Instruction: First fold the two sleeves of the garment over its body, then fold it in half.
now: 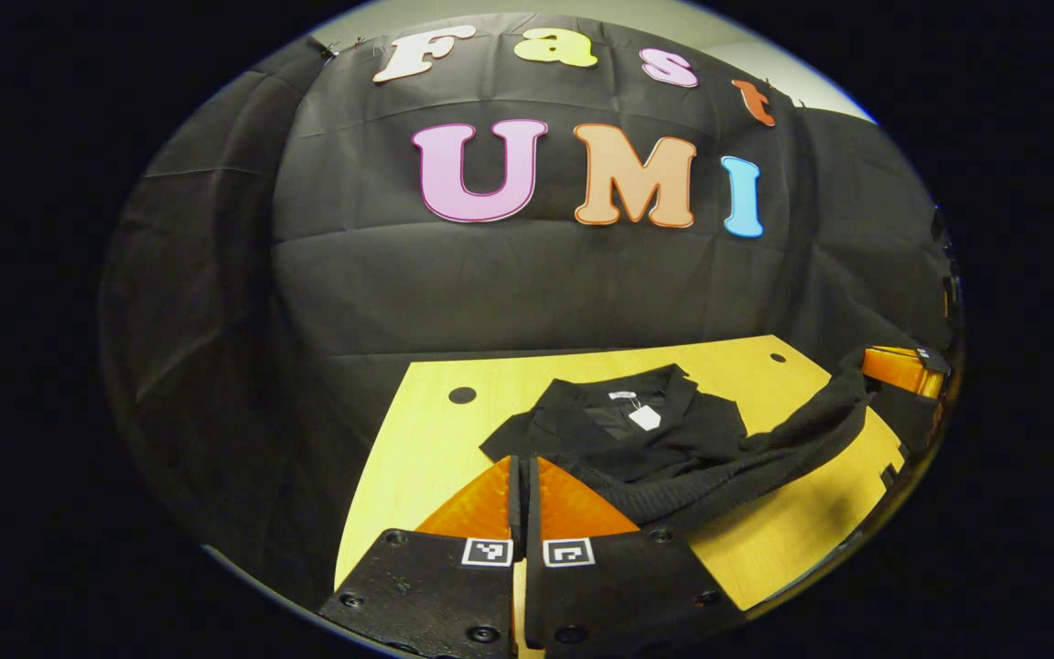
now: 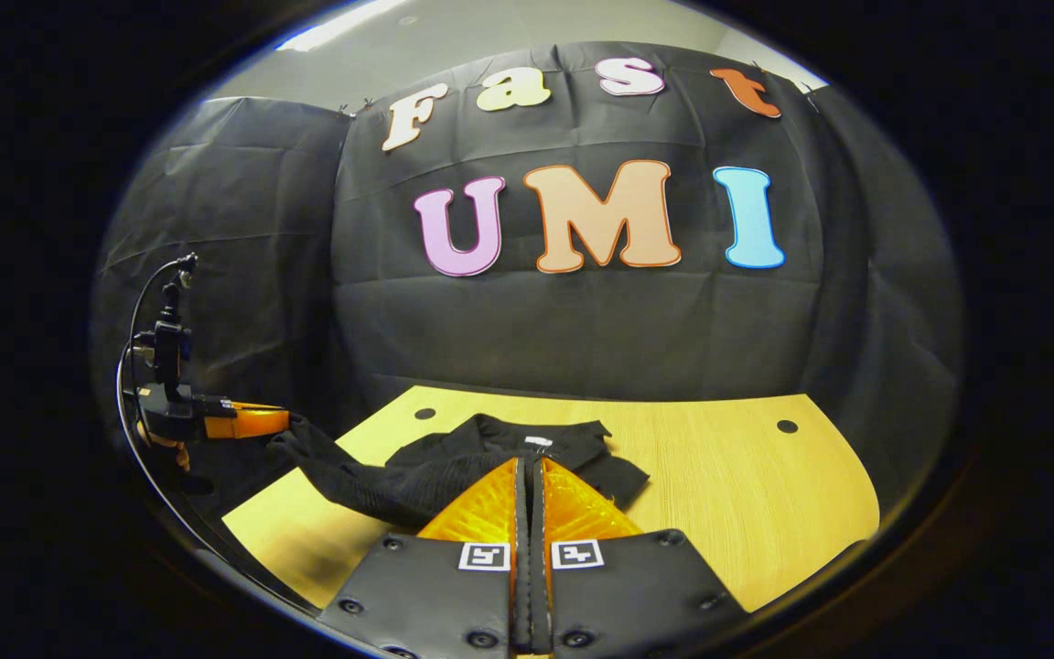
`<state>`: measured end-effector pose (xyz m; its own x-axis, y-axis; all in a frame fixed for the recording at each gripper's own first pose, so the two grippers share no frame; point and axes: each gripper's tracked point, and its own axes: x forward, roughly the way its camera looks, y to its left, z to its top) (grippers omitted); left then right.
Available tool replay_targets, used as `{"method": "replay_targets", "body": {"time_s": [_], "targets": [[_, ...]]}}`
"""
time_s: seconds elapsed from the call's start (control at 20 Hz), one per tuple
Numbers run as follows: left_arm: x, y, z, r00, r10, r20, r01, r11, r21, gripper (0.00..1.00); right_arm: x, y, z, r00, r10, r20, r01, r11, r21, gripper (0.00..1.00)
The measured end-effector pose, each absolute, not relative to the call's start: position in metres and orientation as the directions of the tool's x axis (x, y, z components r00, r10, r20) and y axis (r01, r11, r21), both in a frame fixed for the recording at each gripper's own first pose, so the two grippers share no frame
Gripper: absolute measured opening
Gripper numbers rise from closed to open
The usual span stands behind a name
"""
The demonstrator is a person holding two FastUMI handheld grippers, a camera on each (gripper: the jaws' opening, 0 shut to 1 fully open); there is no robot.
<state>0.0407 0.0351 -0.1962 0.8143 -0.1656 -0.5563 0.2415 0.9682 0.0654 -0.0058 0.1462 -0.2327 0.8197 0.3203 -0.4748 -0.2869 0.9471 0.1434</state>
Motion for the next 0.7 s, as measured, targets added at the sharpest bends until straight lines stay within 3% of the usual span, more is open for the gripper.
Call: {"method": "replay_targets", "body": {"time_s": [0.05,0.1,0.4,0.5,0.7], "targets": [[0.053,0.032,-0.192,0.822,-0.166,-0.545,0.243,0.967,0.072,0.00,0.010,0.145,-0.228,0.829,0.321,-0.458,-0.282,0.947,0.153,0.05],[0.067,0.030,-0.189,0.829,-0.163,-0.536,0.241,0.967,0.080,0.00,0.024,0.140,-0.228,0.832,0.317,-0.455,-0.274,0.949,0.159,0.00],[0.137,0.010,-0.192,0.851,-0.167,-0.497,0.235,0.969,0.077,0.00,0.096,0.127,-0.233,0.834,0.313,-0.454,-0.266,0.950,0.166,0.00],[0.158,0.006,-0.200,0.855,-0.163,-0.492,0.234,0.969,0.085,0.00,0.118,0.127,-0.239,0.831,0.312,-0.460,-0.268,0.950,0.161,0.05],[0.193,0.001,-0.220,0.855,-0.141,-0.498,0.218,0.971,0.100,0.00,0.158,0.124,-0.261,0.827,0.304,-0.473,-0.261,0.953,0.157,0.02]]}}
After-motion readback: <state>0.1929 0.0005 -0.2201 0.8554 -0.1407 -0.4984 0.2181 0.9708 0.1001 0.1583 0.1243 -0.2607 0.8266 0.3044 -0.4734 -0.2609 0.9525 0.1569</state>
